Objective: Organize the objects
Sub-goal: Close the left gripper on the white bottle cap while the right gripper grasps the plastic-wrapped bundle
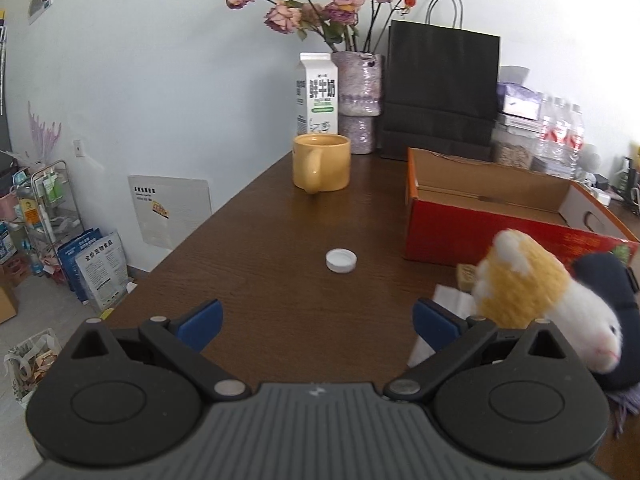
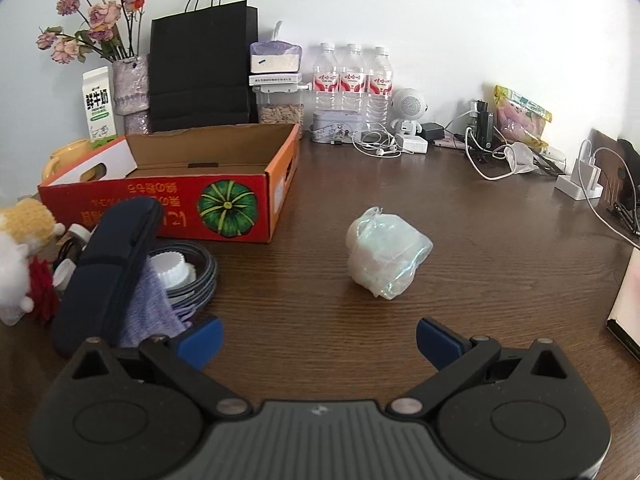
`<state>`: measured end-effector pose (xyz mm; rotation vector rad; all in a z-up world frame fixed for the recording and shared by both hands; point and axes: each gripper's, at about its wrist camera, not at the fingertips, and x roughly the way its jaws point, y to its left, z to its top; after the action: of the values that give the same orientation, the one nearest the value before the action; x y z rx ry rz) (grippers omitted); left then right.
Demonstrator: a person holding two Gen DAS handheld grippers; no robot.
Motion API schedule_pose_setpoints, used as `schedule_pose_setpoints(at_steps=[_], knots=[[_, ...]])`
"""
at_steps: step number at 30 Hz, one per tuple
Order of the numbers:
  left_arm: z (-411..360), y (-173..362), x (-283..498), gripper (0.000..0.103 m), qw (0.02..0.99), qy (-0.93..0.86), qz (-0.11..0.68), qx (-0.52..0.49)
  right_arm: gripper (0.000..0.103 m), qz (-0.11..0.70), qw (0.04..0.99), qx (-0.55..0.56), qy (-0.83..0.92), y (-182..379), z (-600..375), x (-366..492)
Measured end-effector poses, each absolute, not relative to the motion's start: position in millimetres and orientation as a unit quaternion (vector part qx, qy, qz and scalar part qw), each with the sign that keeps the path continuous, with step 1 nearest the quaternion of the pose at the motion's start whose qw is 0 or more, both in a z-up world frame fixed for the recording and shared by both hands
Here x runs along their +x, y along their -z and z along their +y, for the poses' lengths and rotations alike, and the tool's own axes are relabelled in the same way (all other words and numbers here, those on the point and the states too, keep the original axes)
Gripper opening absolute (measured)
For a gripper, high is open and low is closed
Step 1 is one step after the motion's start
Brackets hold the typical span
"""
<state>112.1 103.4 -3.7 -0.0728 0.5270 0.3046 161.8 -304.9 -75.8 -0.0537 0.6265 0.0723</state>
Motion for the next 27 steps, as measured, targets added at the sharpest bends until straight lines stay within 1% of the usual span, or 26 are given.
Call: schedule_pose_setpoints(at_steps=[9, 18, 20, 21, 22, 25, 26, 27], knots=[[122, 13, 173, 0.103, 0.944, -0.176, 0.277, -0.004, 0.103, 0.317, 0.947, -0.044, -0.001, 85, -324, 215], [127, 33, 227, 0.103, 0.937, -0.166, 0.306, 0.015, 0.103, 0.325, 0.944, -0.052, 0.014, 95, -334, 255], [127, 37, 236, 0.103, 0.936, -0.161, 0.313, 0.017, 0.102, 0.327, 0.944, -0.049, 0.013, 98, -335, 261], [127, 40, 239, 0.102, 0.935, -0.159, 0.316, 0.016, 0.1, 0.328, 0.943, -0.048, 0.013, 99, -335, 262], [128, 41, 242, 0.1, 0.934, -0.157, 0.32, 0.015, 0.098, 0.328, 0.943, -0.048, 0.014, 99, -335, 265], [130, 45, 250, 0.084, 0.933, -0.144, 0.329, 0.009, 0.096, 0.325, 0.945, -0.044, 0.012, 99, -337, 268], [130, 46, 251, 0.071, 0.932, -0.141, 0.333, 0.006, 0.091, 0.324, 0.945, -0.042, 0.012, 99, -337, 268], [131, 46, 251, 0.061, 0.934, -0.134, 0.332, 0.001, 0.088, 0.322, 0.946, -0.04, 0.009, 99, -338, 268]])
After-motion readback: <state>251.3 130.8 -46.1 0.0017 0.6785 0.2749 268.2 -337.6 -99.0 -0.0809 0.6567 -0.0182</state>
